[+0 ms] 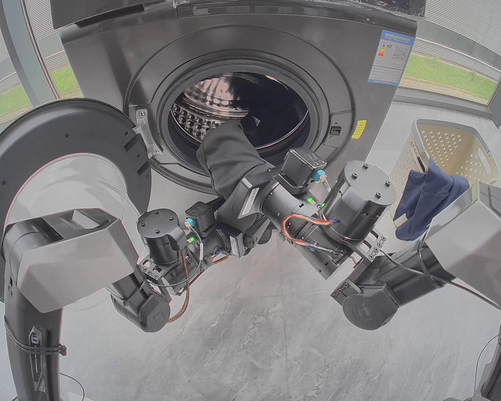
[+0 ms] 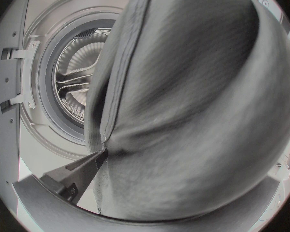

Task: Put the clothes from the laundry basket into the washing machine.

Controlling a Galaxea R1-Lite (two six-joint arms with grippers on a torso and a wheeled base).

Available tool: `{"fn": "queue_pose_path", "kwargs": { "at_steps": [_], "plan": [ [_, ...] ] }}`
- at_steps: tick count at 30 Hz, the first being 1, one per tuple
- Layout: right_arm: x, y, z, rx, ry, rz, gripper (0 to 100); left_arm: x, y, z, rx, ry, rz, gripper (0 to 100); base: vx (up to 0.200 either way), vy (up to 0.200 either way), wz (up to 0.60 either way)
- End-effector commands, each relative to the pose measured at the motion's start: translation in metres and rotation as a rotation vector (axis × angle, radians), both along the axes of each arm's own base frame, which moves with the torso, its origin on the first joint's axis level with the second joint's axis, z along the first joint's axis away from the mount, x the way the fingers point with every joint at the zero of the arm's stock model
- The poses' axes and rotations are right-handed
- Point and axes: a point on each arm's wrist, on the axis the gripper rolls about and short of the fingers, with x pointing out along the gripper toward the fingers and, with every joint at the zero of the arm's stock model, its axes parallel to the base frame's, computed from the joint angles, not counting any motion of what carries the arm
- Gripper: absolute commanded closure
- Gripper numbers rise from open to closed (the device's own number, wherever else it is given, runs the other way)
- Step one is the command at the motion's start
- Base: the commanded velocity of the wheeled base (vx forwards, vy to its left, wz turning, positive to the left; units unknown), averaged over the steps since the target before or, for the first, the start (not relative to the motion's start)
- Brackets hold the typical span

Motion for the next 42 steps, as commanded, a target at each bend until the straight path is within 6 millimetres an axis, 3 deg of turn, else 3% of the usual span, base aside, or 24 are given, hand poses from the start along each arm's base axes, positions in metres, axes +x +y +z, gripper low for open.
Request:
{"fn": "queue_pose_path", "kwargs": {
  "at_steps": [1, 7, 8, 14, 18, 24, 29, 37, 38, 42],
  "plan": [
    [-0.004, 0.000, 0.004, 0.009, -0.005, 0.008, 100, 0.007, 0.000, -0.009, 0.000, 0.009, 0.022, 0, 0.000, 0.000, 0.00],
    [-0.003, -0.001, 0.005, 0.016, -0.005, 0.006, 100, 0.013, 0.002, -0.003, -0.024, -0.009, 0.059, 0, 0.000, 0.000, 0.00],
    [-0.002, -0.002, 0.004, 0.016, -0.003, 0.002, 100, 0.014, 0.003, -0.003, -0.029, -0.007, 0.063, 100, 0.000, 0.000, 0.00],
    [0.011, -0.016, 0.003, 0.027, 0.017, -0.054, 100, 0.016, 0.005, 0.005, -0.064, -0.015, 0.091, 100, 0.000, 0.000, 0.00],
    [0.028, -0.036, -0.009, 0.015, 0.072, -0.138, 100, 0.017, 0.010, 0.027, -0.132, -0.046, 0.136, 100, 0.000, 0.000, 0.00],
    [0.034, -0.049, -0.028, -0.023, 0.131, -0.173, 100, 0.009, 0.014, 0.055, -0.182, -0.089, 0.133, 100, 0.000, 0.000, 0.00],
    [0.038, -0.053, -0.042, -0.051, 0.163, -0.186, 100, 0.005, 0.016, 0.061, -0.189, -0.098, 0.132, 100, 0.000, 0.000, 0.00],
    [0.035, -0.053, -0.044, -0.060, 0.160, -0.183, 100, 0.001, 0.014, 0.062, -0.186, -0.094, 0.124, 100, 0.000, 0.000, 0.00],
    [0.035, -0.053, -0.045, -0.062, 0.161, -0.181, 0, 0.001, 0.014, 0.062, -0.186, -0.094, 0.124, 100, 0.000, 0.000, 0.00],
    [0.023, -0.061, -0.054, -0.116, 0.199, -0.171, 0, -0.001, 0.017, 0.071, -0.199, -0.113, 0.128, 100, 0.000, 0.000, 0.00]
  ]
}}
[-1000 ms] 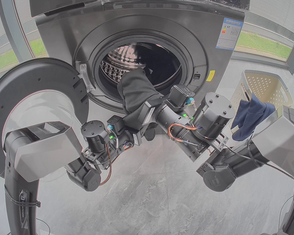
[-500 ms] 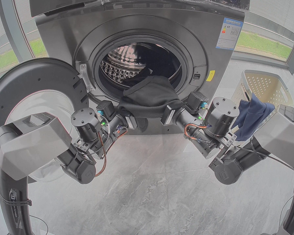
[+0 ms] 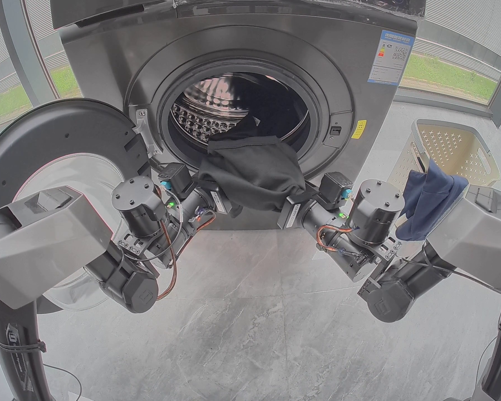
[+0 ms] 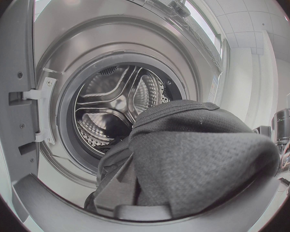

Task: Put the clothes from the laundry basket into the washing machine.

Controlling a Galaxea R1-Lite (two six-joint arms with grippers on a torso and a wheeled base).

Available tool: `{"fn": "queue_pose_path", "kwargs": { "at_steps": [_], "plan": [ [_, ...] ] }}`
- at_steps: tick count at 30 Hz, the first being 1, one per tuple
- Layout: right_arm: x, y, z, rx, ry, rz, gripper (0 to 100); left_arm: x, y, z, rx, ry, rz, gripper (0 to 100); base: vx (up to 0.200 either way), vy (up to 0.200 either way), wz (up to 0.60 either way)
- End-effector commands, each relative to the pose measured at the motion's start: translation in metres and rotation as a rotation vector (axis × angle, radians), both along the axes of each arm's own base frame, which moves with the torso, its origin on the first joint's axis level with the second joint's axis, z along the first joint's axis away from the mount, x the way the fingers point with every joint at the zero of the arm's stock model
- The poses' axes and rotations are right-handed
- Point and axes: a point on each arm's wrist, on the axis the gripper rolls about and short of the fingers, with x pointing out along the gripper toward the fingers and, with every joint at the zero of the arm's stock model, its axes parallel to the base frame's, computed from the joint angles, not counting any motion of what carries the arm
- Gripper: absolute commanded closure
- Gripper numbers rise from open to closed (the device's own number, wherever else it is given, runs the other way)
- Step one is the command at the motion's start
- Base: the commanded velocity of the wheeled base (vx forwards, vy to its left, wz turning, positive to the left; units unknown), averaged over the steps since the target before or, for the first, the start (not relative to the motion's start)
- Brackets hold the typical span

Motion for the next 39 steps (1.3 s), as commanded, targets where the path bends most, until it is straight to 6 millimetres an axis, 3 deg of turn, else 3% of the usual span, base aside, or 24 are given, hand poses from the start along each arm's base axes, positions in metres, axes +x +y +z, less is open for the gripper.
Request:
{"fn": "queue_pose_path", "kwargs": {
  "at_steps": [1, 4, 9, 17, 21, 26, 32, 39],
  "plan": [
    [-0.014, -0.012, -0.013, -0.071, 0.052, 0.015, 0, -0.004, 0.005, 0.014, -0.017, -0.029, 0.008, 100, 0.000, 0.000, 0.00],
    [-0.029, -0.023, -0.027, -0.166, 0.083, 0.077, 0, -0.008, 0.008, 0.019, -0.021, -0.033, 0.017, 100, 0.000, 0.000, 0.00],
    [-0.060, -0.038, -0.032, -0.237, 0.062, 0.210, 0, -0.027, 0.013, 0.023, -0.002, -0.005, 0.014, 100, 0.000, 0.000, 0.00],
    [-0.083, -0.062, -0.031, -0.234, 0.084, 0.198, 0, -0.068, 0.025, 0.017, 0.031, 0.068, -0.027, 100, 0.000, 0.000, 0.00],
    [-0.080, -0.072, -0.028, -0.206, 0.090, 0.160, 0, -0.087, 0.034, 0.029, 0.019, 0.058, -0.041, 100, 0.000, 0.000, 0.00],
    [-0.074, -0.074, -0.026, -0.181, 0.099, 0.078, 0, -0.120, 0.045, 0.027, 0.029, 0.104, -0.098, 100, 0.000, 0.000, 0.00],
    [-0.072, -0.073, -0.030, -0.164, 0.122, 0.062, 0, -0.123, 0.046, 0.023, 0.041, 0.119, -0.111, 100, 0.000, 0.000, 0.00],
    [-0.065, -0.082, -0.030, -0.158, 0.126, 0.023, 0, -0.116, 0.061, 0.022, 0.016, 0.137, -0.075, 100, 0.000, 0.000, 0.00]
  ]
}}
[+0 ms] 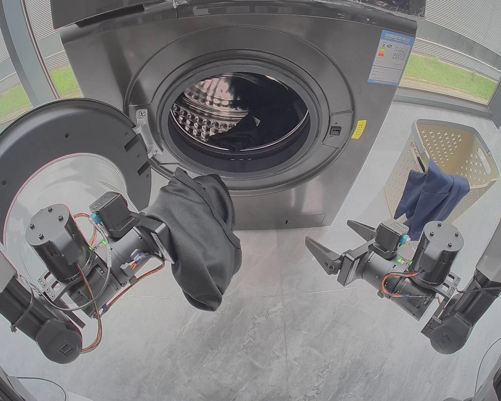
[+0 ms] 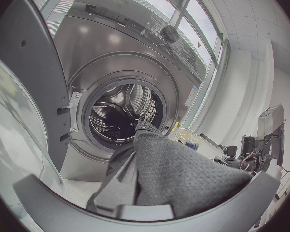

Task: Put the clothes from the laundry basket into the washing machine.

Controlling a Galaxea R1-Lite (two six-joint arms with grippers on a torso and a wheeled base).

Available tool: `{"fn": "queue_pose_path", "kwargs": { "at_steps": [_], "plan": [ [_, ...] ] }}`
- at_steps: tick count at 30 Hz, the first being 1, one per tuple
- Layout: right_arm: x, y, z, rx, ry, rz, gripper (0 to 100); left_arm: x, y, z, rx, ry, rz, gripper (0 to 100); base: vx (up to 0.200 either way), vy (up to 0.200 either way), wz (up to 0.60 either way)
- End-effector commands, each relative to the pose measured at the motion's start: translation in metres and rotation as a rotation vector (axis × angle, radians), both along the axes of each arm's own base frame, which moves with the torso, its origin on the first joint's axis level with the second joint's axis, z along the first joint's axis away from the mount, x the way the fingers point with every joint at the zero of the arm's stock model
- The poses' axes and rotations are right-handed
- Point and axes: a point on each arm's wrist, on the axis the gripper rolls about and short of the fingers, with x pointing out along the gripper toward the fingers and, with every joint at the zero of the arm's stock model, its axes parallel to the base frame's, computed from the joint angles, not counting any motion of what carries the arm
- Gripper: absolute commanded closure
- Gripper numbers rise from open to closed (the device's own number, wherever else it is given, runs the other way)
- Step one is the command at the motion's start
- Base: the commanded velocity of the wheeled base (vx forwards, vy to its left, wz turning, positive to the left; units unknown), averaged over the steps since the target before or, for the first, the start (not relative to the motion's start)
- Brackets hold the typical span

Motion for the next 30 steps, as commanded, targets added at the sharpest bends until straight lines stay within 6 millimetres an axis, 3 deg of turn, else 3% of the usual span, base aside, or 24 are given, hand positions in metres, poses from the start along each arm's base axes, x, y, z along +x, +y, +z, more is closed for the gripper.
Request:
{"fn": "queue_pose_path", "kwargs": {
  "at_steps": [1, 15, 21, 30],
  "plan": [
    [0.004, -0.003, 0.000, 0.002, -0.003, -0.016, 0, 0.000, 0.006, 0.002, -0.009, -0.002, 0.011, 100, 0.000, 0.000, 0.00],
    [0.002, -0.007, 0.006, 0.012, -0.016, -0.028, 0, -0.010, 0.002, 0.003, 0.010, -0.013, -0.019, 100, 0.000, 0.000, 0.00],
    [0.001, -0.006, 0.006, 0.011, -0.015, -0.024, 0, -0.007, 0.001, -0.004, 0.055, -0.007, -0.010, 100, 0.200, 0.000, 0.00],
    [0.000, -0.004, 0.004, 0.015, -0.005, -0.015, 0, -0.005, -0.001, -0.010, 0.065, 0.011, -0.014, 100, 0.000, 0.000, 0.00]
  ]
}}
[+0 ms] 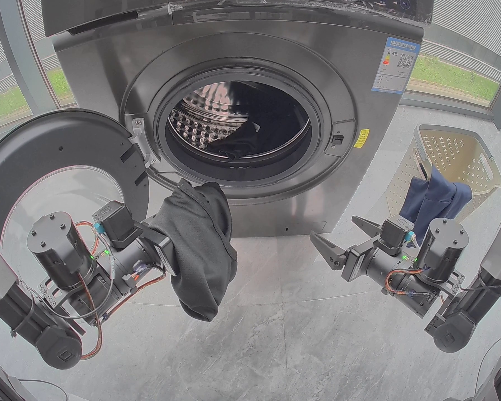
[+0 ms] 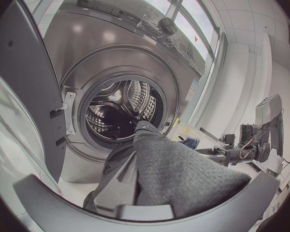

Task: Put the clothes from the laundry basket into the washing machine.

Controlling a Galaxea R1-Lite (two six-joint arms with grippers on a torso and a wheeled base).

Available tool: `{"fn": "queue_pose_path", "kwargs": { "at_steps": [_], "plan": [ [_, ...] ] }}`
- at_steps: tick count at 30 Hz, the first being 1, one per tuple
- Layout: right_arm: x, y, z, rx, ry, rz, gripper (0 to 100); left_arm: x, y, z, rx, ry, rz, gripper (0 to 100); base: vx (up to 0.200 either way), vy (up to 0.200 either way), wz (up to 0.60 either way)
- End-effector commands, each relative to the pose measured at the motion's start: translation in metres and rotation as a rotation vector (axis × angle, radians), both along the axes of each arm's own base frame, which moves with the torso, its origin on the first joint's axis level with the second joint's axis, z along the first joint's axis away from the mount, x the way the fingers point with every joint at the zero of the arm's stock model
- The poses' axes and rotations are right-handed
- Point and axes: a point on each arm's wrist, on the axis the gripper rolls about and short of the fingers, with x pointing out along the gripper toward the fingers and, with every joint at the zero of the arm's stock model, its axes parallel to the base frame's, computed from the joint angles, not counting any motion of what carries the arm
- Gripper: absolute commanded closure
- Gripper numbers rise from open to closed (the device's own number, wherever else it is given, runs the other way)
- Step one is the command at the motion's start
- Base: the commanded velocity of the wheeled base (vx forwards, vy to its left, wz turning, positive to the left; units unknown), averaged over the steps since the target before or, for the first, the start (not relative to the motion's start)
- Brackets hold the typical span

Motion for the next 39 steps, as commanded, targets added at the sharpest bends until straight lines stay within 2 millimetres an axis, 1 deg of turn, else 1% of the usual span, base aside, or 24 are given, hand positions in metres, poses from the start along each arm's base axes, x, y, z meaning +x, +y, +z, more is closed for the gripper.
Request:
{"fn": "queue_pose_path", "kwargs": {
  "at_steps": [1, 9, 14, 18, 33, 39],
  "plan": [
    [0.000, 0.001, -0.001, 0.000, 0.004, 0.005, 0, 0.001, -0.001, -0.003, 0.004, 0.010, -0.001, 100, 0.200, 0.000, 0.00],
    [-0.002, 0.003, -0.002, -0.001, 0.007, 0.011, 0, 0.004, -0.002, -0.005, 0.008, 0.016, 0.001, 100, 0.200, 0.000, 0.00],
    [-0.005, 0.005, -0.002, -0.004, 0.011, 0.025, 0, 0.004, -0.002, -0.005, 0.007, 0.013, 0.003, 100, 0.000, 0.000, 0.00],
    [-0.006, 0.008, -0.003, -0.004, 0.013, 0.034, 0, 0.007, -0.003, -0.008, 0.016, 0.022, 0.007, 100, 0.000, 0.000, 0.00],
    [-0.010, 0.011, -0.004, -0.003, 0.020, 0.049, 0, 0.009, -0.005, -0.007, 0.014, 0.014, 0.008, 100, 0.200, 0.000, 0.00],
    [-0.012, 0.013, -0.005, -0.004, 0.025, 0.046, 0, 0.010, -0.006, -0.008, 0.016, 0.016, 0.006, 100, 0.000, 0.000, 0.00]
  ]
}}
